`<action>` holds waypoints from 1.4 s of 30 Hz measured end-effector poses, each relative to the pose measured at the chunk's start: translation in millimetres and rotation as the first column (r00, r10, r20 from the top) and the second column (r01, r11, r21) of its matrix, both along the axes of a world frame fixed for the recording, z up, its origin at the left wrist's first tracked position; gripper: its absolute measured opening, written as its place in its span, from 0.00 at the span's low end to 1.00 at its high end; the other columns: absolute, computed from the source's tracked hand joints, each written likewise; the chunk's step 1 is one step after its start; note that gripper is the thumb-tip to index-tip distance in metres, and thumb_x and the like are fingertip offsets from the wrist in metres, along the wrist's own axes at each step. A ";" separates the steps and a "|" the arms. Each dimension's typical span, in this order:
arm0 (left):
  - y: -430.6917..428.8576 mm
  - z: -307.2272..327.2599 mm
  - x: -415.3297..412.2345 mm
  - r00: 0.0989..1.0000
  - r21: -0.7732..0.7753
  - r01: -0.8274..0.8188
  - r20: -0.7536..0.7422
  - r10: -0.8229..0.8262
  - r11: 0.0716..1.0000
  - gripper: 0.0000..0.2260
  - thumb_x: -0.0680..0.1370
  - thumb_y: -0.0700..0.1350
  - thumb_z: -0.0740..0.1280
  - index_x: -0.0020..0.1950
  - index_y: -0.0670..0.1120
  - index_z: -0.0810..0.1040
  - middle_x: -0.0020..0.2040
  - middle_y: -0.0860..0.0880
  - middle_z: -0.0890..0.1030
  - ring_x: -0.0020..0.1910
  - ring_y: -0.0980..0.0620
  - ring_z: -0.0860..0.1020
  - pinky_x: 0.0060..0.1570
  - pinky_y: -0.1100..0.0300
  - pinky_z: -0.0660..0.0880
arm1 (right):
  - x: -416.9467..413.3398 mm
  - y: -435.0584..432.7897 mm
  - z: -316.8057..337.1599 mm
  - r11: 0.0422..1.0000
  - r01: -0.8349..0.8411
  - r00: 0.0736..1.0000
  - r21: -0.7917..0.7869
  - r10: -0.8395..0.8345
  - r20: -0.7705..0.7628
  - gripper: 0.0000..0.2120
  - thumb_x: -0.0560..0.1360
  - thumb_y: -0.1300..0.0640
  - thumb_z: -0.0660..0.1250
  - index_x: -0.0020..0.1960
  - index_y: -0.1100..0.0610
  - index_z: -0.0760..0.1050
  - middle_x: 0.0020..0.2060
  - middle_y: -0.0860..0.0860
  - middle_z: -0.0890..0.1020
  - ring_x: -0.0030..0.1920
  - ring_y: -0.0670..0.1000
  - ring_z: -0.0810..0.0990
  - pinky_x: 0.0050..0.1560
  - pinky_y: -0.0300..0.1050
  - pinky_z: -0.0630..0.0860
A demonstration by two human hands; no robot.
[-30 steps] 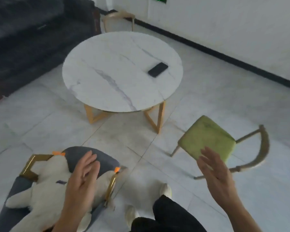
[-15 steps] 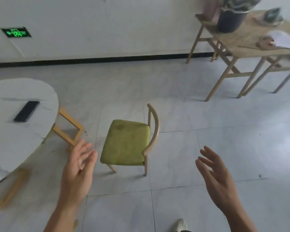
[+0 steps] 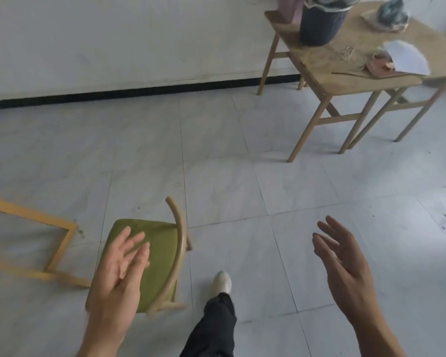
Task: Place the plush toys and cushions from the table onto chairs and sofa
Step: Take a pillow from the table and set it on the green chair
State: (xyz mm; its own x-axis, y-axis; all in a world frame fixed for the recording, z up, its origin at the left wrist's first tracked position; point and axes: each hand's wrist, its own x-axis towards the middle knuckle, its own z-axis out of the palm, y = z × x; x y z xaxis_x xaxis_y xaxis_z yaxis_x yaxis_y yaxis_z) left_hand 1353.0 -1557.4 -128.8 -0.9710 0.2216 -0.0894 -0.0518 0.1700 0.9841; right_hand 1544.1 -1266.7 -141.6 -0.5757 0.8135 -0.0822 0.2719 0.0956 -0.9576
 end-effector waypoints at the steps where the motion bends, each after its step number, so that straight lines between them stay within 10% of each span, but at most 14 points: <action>1: 22.0 -6.7 -26.6 1.000 -0.004 0.000 0.010 0.000 1.000 0.35 0.70 0.62 0.71 0.74 0.50 0.70 0.65 0.53 0.81 0.63 0.53 0.80 0.60 0.45 0.76 | -26.5 22.5 -5.8 1.000 0.012 1.000 0.004 -0.012 0.011 0.22 0.79 0.53 0.67 0.72 0.46 0.72 0.65 0.44 0.81 0.62 0.41 0.81 0.58 0.40 0.77; 6: 110.5 -6.9 -131.3 0.998 -0.013 0.054 0.028 -0.054 0.998 0.25 0.78 0.53 0.69 0.74 0.50 0.70 0.65 0.52 0.80 0.64 0.53 0.79 0.67 0.40 0.74 | -110.6 101.3 2.7 1.000 0.011 0.998 0.019 -0.012 0.054 0.23 0.79 0.53 0.68 0.73 0.45 0.70 0.65 0.40 0.80 0.60 0.33 0.79 0.49 0.26 0.76; 19: 371.6 -13.0 -406.8 0.988 -0.091 0.151 -0.025 -0.154 0.984 0.19 0.77 0.50 0.72 0.67 0.60 0.74 0.62 0.58 0.82 0.61 0.61 0.80 0.65 0.41 0.75 | -358.5 325.5 -30.1 0.985 0.098 0.991 0.142 -0.109 0.073 0.25 0.75 0.44 0.67 0.71 0.42 0.70 0.63 0.31 0.73 0.61 0.32 0.76 0.54 0.30 0.74; 25: 496.0 9.1 -547.5 0.974 -0.164 0.169 -0.120 -0.190 0.972 0.23 0.75 0.49 0.66 0.71 0.51 0.71 0.67 0.49 0.78 0.66 0.52 0.78 0.56 0.73 0.75 | -525.0 463.2 -27.5 0.978 0.004 0.996 0.206 -0.022 0.084 0.27 0.76 0.43 0.66 0.73 0.48 0.71 0.63 0.44 0.75 0.63 0.41 0.77 0.58 0.41 0.77; 29: 550.3 29.7 -637.3 0.979 -0.141 0.111 -0.153 -0.133 0.984 0.23 0.76 0.48 0.66 0.71 0.52 0.71 0.65 0.52 0.79 0.65 0.55 0.78 0.55 0.77 0.72 | -631.2 535.9 2.4 0.977 -0.059 0.997 0.204 0.050 0.050 0.27 0.76 0.42 0.66 0.74 0.48 0.71 0.63 0.44 0.76 0.65 0.40 0.77 0.58 0.41 0.76; 37: 664.2 -23.8 -826.4 0.998 -0.086 0.021 -0.057 -0.026 0.996 0.20 0.75 0.47 0.67 0.68 0.54 0.73 0.63 0.50 0.81 0.65 0.52 0.79 0.60 0.72 0.74 | -824.6 658.9 -23.9 0.988 -0.087 0.993 0.124 0.076 0.092 0.26 0.76 0.44 0.67 0.73 0.47 0.71 0.66 0.40 0.76 0.64 0.37 0.77 0.58 0.37 0.77; 42: 768.3 -30.7 -981.5 0.996 -0.018 0.091 -0.017 -0.092 0.996 0.20 0.76 0.48 0.67 0.68 0.52 0.75 0.61 0.52 0.82 0.64 0.49 0.79 0.65 0.43 0.76 | -957.0 737.9 -20.8 0.998 0.042 0.998 0.052 -0.044 0.038 0.25 0.77 0.44 0.66 0.73 0.47 0.71 0.68 0.41 0.76 0.63 0.38 0.79 0.60 0.42 0.79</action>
